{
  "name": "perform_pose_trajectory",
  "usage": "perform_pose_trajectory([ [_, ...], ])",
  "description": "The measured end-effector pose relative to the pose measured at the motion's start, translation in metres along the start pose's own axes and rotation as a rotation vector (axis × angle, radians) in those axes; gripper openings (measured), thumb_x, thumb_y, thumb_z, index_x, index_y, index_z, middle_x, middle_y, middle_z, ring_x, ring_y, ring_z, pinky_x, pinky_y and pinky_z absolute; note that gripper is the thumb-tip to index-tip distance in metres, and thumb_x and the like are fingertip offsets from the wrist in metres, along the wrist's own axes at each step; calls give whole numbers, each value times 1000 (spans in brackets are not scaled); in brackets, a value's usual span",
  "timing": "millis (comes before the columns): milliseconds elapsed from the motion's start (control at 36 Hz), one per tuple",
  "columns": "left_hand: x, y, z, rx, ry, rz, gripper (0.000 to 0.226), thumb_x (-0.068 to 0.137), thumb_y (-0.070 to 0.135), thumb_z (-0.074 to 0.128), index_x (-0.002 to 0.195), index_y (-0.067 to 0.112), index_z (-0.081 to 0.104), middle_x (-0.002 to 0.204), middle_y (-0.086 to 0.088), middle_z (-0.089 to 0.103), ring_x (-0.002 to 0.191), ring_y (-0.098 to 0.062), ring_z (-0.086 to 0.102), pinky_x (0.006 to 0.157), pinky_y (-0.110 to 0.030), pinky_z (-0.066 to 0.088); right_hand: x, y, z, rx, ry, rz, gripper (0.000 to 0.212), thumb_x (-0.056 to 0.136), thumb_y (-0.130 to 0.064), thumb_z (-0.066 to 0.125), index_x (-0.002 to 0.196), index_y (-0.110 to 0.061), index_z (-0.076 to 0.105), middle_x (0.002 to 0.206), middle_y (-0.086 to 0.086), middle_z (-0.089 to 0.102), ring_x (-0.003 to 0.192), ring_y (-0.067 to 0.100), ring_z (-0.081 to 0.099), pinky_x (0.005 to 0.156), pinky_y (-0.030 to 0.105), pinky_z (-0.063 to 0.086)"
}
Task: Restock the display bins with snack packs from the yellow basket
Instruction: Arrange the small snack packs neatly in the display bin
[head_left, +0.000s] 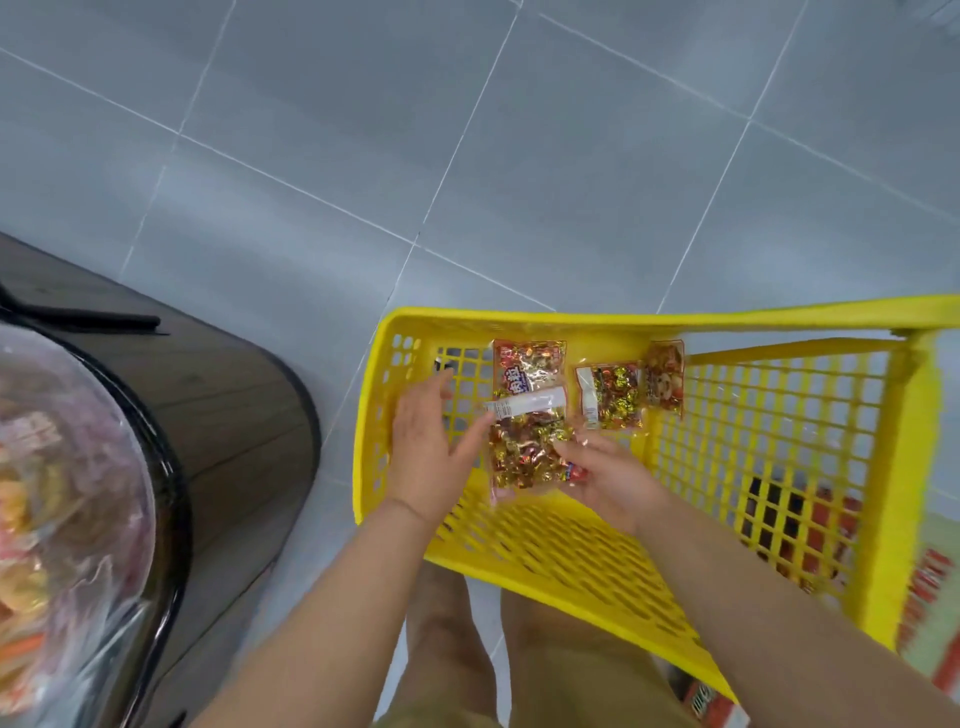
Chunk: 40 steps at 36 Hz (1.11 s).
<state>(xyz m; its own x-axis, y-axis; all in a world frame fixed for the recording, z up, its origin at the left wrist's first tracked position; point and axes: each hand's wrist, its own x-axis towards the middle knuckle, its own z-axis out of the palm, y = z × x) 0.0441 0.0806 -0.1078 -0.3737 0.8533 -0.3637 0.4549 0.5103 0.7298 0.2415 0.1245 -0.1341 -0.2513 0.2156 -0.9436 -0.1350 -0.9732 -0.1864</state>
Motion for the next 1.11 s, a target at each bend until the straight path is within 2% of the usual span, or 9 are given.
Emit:
perform_pose_trajectory([
  [56,-6,11,14,-283,-134,-304,75,80,27,77,140,24,32,102,7,52,92,3,53,81,-11,42,-7,1,-6,44,-23,63,70,67,-9,70,132,-1,46,127,18,57,98,27,65,62,33,57],
  [167,-8,12,35,-683,-393,-810,43,82,20,75,121,13,59,93,5,73,86,-11,69,69,-24,53,-5,5,-12,-59,-41,83,68,67,-16,72,130,-1,49,119,17,63,97,25,65,74,35,54],
  [333,-4,-9,44,-541,-245,-785,12,84,20,74,92,25,67,63,18,65,54,2,56,56,-27,39,37,13,-30,-399,339,-39,32,94,-26,57,121,-10,58,119,9,63,96,20,59,84,32,47],
  [444,1,-26,39,-474,-152,-823,13,82,17,75,88,24,66,84,0,70,84,-20,63,79,-37,49,70,22,-50,-810,515,72,64,86,-24,67,141,-10,38,144,9,41,125,26,46,97,32,39],
  [556,3,-42,32,-390,-52,-770,13,83,19,74,85,28,66,70,8,60,64,-10,51,59,-26,39,91,30,-51,-933,514,122,81,81,-39,71,143,-7,31,147,12,37,131,30,40,101,35,38],
  [667,3,-48,28,-347,-11,-762,24,83,21,75,101,23,60,86,9,64,77,-5,57,61,-23,41,101,36,-51,-1060,548,129,82,78,-49,69,137,-2,37,139,16,44,128,33,43,102,40,40],
  [806,-1,-50,32,-364,2,-743,25,86,23,72,108,21,60,94,7,65,84,-5,58,67,-24,44,105,37,-50,-1079,454,124,55,81,-53,65,98,0,59,104,14,59,100,29,56,82,35,46],
  [944,-3,-52,36,-330,60,-742,21,88,25,69,106,21,58,87,11,60,78,-1,54,60,-21,39,94,36,-49,-929,383,17,25,90,-29,61,78,-16,44,76,1,47,66,15,44,55,28,34],
  [1111,0,-51,41,-257,6,-841,21,89,24,67,104,24,53,85,8,56,73,-5,50,50,-20,34,56,18,-62,-482,179,89,24,85,3,64,80,-13,46,77,8,54,66,19,57,64,33,50],
])
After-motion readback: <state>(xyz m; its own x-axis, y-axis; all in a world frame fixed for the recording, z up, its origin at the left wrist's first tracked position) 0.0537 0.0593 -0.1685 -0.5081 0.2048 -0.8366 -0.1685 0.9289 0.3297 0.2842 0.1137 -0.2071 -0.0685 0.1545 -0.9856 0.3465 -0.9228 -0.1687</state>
